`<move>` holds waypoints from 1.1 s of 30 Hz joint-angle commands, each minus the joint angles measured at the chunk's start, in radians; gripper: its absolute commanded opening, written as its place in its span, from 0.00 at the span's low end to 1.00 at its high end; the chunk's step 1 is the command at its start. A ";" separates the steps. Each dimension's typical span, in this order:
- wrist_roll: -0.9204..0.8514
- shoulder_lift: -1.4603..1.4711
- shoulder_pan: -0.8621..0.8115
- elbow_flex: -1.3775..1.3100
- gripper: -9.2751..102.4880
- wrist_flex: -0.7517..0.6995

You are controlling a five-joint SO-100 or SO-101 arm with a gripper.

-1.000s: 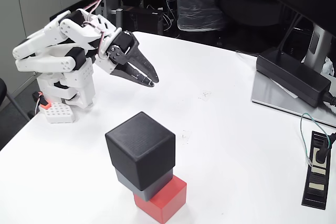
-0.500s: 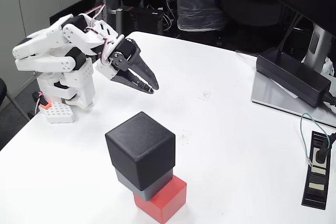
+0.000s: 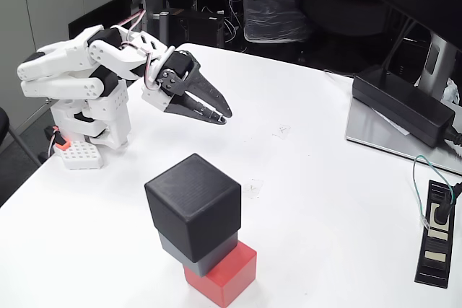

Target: Stack the three blocks in an ordered color.

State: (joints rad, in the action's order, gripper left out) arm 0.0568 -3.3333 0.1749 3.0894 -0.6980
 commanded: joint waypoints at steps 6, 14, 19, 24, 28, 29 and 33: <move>-0.020 -0.005 -0.002 -0.003 0.12 0.012; -0.020 -0.005 -0.002 -0.003 0.12 0.011; -0.020 -0.005 -0.002 -0.003 0.12 0.011; -0.020 -0.005 -0.003 -0.003 0.12 0.009; -0.020 -0.005 -0.003 -0.003 0.12 0.009; -0.020 -0.005 -0.003 -0.003 0.12 0.009; -0.020 -0.005 -0.003 -0.003 0.12 0.009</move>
State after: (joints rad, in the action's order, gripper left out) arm 0.0476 -3.3333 0.1749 3.0894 -0.6980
